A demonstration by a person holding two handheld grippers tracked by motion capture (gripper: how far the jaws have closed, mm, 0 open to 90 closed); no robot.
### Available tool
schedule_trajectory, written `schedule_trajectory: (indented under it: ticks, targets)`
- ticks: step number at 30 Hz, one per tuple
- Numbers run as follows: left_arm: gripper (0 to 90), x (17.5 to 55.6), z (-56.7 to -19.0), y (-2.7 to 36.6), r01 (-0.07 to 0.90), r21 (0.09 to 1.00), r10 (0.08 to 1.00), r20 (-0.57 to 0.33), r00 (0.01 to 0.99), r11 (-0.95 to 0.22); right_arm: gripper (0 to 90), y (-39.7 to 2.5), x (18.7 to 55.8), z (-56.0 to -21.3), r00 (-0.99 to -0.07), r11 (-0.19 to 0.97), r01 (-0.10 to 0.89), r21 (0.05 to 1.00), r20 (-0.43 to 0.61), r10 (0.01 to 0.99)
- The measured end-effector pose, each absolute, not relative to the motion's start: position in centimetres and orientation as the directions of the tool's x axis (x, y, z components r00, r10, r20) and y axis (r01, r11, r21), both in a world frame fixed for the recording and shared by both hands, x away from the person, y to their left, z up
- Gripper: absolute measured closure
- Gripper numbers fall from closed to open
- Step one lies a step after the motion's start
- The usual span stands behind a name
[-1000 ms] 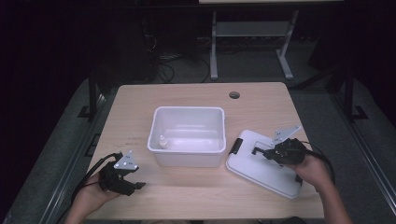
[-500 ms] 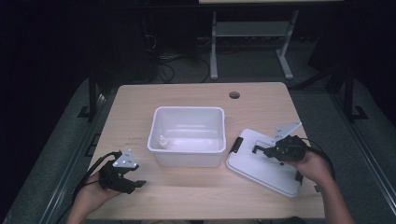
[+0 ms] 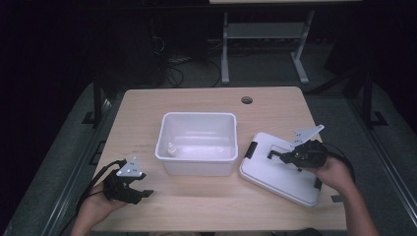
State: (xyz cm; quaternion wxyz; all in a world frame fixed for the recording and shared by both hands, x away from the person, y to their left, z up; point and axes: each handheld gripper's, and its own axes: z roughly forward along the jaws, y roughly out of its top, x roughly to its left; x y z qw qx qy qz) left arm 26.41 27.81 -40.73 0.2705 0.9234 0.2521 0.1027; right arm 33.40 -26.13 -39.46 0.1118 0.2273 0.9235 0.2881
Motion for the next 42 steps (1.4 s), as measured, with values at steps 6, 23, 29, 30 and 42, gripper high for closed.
schedule_trajectory:
  ticks: [6,23,29,30,42]
  targets:
    - [36.0,26.3,-40.7,28.0,0.411,0.557,0.522,0.049,0.852,-0.722,83.8,-26.2,32.9,-38.4,-0.879,0.732,0.331,0.596,-0.086,0.468]
    - [35.8,26.2,-40.7,28.4,0.415,0.562,0.530,0.049,0.847,-0.715,83.8,-26.5,31.9,-35.8,-0.897,0.734,0.287,0.616,-0.096,0.431]
    - [35.5,26.2,-40.6,28.5,0.417,0.567,0.532,0.045,0.845,-0.710,83.8,-26.6,31.6,-34.4,-0.907,0.744,0.268,0.612,-0.100,0.410]
    - [35.4,26.2,-40.6,28.6,0.417,0.567,0.532,0.046,0.845,-0.711,83.8,-26.6,31.5,-34.2,-0.908,0.746,0.263,0.611,-0.104,0.405]
    - [34.8,26.1,-40.6,28.8,0.421,0.568,0.540,0.048,0.841,-0.707,83.8,-26.5,31.2,-31.9,-0.915,0.750,0.233,0.619,-0.122,0.385]
